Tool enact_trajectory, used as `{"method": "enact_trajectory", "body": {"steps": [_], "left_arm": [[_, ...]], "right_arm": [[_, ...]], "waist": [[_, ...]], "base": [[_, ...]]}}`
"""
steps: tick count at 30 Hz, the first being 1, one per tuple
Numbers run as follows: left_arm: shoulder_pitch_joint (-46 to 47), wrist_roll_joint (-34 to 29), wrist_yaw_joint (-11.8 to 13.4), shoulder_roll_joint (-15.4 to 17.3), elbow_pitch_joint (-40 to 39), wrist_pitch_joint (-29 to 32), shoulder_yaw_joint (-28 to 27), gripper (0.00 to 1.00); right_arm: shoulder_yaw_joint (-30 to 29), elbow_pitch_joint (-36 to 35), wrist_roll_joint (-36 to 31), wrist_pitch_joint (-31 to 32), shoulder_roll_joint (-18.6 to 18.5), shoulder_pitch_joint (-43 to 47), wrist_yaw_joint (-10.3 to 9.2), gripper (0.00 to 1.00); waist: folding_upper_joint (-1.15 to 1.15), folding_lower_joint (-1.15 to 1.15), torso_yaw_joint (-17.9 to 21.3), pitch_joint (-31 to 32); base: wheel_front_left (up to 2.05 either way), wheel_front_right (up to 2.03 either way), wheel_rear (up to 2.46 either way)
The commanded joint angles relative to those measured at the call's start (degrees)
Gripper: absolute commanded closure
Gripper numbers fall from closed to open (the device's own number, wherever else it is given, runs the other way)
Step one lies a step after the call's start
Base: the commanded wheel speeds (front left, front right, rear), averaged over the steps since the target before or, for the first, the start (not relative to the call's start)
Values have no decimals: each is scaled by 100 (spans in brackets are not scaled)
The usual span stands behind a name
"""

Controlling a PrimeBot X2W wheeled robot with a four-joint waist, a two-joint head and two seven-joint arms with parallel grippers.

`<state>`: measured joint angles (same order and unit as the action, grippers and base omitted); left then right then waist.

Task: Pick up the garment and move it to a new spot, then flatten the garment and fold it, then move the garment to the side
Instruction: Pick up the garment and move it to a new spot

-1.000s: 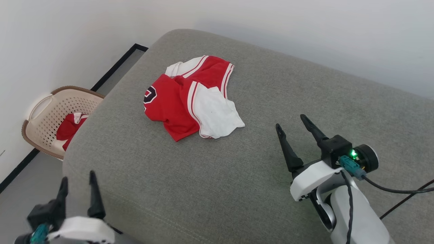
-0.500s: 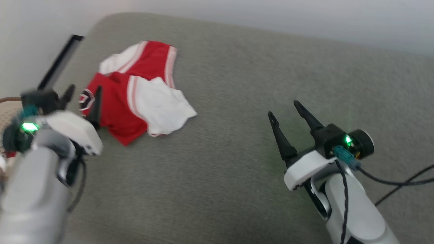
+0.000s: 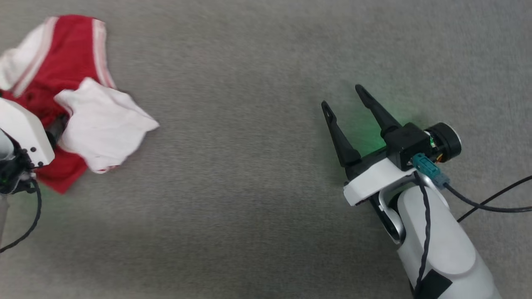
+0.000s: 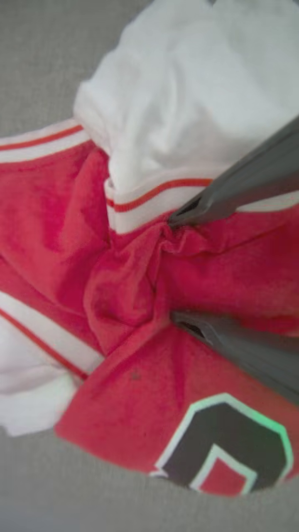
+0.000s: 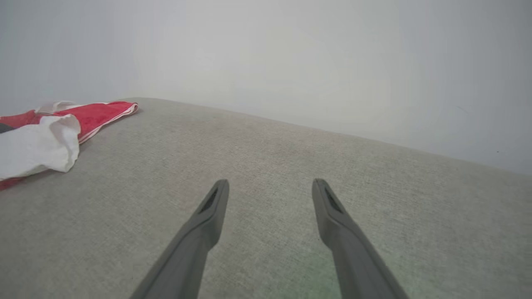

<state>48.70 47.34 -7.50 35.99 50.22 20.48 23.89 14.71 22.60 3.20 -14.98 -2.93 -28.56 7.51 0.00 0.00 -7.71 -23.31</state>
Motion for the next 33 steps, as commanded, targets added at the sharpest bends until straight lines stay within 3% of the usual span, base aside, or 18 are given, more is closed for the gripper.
{"method": "enact_trajectory", "body": {"steps": [1,5,6,7,8,9,15,20,27,33], "left_arm": [[69,220,10,33,111,213,88,0],[-61,829,9,-67,234,651,393,0],[-75,868,8,-66,234,637,461,7],[-80,893,8,-67,248,592,535,58],[-80,918,8,-68,258,524,604,84],[-63,948,8,-38,261,446,659,100],[319,1219,-5,101,86,-329,681,100],[421,1527,1,137,-334,-504,730,100],[306,2348,1,5,-1842,-199,1017,100],[335,2440,1,-211,-2982,187,1516,100]], "right_arm": [[17,-57,-23,-31,-2,-89,-4,0],[45,-162,-32,-31,1,-200,-4,0],[40,-178,-26,-31,0,-200,-4,0],[43,-194,-23,-31,1,-207,-4,0],[44,-209,-15,-31,3,-212,-4,0],[55,-224,-9,-31,4,-221,-4,0],[17,-216,164,-31,-2,-91,-4,0],[-31,-232,354,-30,-1,48,-4,0],[-121,-321,659,-31,-6,293,-4,0],[-315,-571,983,-30,-1,445,-4,0]], "waist": [[0,0,342,-393],[0,0,453,-547],[0,0,457,-548],[0,0,454,-537],[0,0,444,-508],[0,0,432,-475],[0,0,333,-31],[0,0,341,290],[0,0,624,581],[0,0,1198,494]], "base": [[0,0,0],[0,0,0],[0,0,0],[0,0,0],[0,0,0],[0,0,0],[0,0,0],[0,0,0],[0,0,0],[0,0,0]]}}
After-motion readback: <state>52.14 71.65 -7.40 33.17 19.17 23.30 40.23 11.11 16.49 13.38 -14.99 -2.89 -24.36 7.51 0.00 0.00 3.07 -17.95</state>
